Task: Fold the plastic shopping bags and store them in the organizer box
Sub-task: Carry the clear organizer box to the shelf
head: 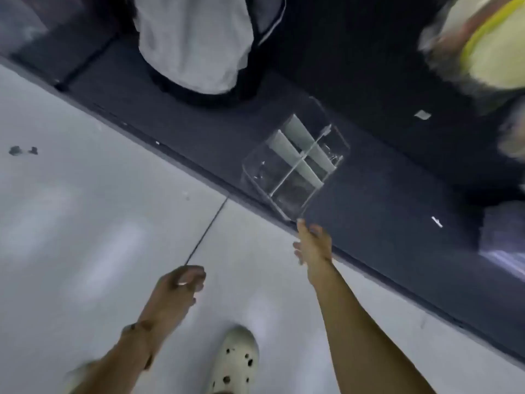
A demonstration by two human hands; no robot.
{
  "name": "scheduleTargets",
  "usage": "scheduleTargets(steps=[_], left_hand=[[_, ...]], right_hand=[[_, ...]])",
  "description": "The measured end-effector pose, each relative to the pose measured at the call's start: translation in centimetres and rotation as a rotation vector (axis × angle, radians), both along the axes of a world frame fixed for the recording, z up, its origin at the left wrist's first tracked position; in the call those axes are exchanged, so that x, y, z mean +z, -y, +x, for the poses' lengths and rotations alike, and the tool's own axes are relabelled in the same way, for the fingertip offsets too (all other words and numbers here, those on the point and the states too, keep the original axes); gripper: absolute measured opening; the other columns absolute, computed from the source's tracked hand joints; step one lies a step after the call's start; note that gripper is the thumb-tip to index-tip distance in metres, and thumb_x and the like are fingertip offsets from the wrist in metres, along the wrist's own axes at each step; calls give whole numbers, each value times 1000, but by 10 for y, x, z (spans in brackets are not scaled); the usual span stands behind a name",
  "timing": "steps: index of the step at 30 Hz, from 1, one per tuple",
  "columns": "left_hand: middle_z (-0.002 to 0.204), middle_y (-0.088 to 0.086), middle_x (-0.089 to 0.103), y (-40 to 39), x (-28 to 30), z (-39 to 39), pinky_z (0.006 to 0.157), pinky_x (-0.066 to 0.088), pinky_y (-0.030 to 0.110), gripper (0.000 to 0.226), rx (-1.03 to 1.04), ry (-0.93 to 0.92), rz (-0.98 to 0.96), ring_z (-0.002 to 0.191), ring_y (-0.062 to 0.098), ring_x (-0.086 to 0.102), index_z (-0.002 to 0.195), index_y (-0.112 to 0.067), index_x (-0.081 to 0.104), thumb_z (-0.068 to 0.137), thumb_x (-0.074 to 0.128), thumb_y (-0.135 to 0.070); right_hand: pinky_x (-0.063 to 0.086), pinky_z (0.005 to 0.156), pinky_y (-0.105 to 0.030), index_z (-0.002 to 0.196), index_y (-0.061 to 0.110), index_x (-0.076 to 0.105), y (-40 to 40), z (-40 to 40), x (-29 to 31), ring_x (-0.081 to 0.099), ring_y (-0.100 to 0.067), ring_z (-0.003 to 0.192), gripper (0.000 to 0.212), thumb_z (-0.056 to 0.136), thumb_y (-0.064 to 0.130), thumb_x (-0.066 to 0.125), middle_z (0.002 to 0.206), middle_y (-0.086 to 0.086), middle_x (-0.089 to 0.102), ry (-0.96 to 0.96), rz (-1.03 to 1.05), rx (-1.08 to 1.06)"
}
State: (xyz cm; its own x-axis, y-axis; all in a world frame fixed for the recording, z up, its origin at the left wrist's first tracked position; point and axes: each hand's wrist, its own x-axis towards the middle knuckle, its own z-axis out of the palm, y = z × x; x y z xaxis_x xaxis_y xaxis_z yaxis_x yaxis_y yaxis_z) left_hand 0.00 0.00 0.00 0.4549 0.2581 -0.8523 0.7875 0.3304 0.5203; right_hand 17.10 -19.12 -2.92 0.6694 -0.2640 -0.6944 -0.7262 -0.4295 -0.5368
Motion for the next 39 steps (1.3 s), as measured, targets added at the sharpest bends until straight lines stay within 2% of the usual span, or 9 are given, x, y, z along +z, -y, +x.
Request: scheduleTargets(steps=[2,5,9,14,20,22,26,32,39], left_hand=[[104,9,64,1,-26,4,90,44,38,24,-6,6,1,100,24,60,90,-20,64,94,49,-1],[103,4,65,3,-55,8,81,47,32,20,2,17,25,97,17,62,90,-20,65,94,52,-5],[104,4,65,11,-63,11,73,48,28,14,12,16,50,95,15,64,94,-17,65,95,54,-9],[107,3,65,18,-38,8,78,47,30,13,3,13,42,96,16,64,94,-20,64,95,54,-12],[109,3,65,9,33,-21,76,48,29,14,33,-2,51,95,15,65,96,-17,65,95,54,-10],[111,7,65,1,66,-37,77,46,30,16,55,-16,57,96,19,64,102,-13,64,96,50,-8],[113,11,63,-18,146,-70,84,44,35,17,109,-43,67,99,26,62,105,-9,62,97,48,-6],[110,10,64,-48,280,-114,93,47,43,16,172,-35,170,97,22,65,102,-12,63,96,49,-7],[109,8,65,-83,379,-185,89,52,35,16,380,-61,231,103,23,62,109,-14,63,96,54,-17]], right_hand=[[43,55,-25,134,15,44,-7,11,-28,65,-21,74,53,92,44,59,110,-15,66,-12,93,-122],[56,64,-27,145,17,34,-15,24,-60,69,-16,74,63,93,39,61,103,0,61,53,161,-157],[60,73,-32,142,13,42,-18,32,-75,71,-19,66,47,96,7,48,110,-18,66,99,201,-223],[57,61,-29,141,20,45,-6,12,-35,73,-24,67,50,96,-1,44,100,-23,69,66,408,-454],[59,66,-24,144,18,43,13,-36,46,64,-24,70,58,92,-6,52,111,5,68,78,346,-199],[58,63,-20,142,21,46,20,-53,81,61,-23,71,58,90,-5,56,126,-6,61,95,262,-50],[51,56,-12,137,29,54,23,-86,160,66,-24,76,54,88,7,64,121,-12,55,99,140,218],[58,79,-43,135,40,53,-3,-122,291,65,-22,78,55,86,16,64,110,2,54,151,49,579],[50,66,-19,139,36,49,-98,-158,396,60,-9,68,54,88,24,63,103,13,48,234,34,894]])
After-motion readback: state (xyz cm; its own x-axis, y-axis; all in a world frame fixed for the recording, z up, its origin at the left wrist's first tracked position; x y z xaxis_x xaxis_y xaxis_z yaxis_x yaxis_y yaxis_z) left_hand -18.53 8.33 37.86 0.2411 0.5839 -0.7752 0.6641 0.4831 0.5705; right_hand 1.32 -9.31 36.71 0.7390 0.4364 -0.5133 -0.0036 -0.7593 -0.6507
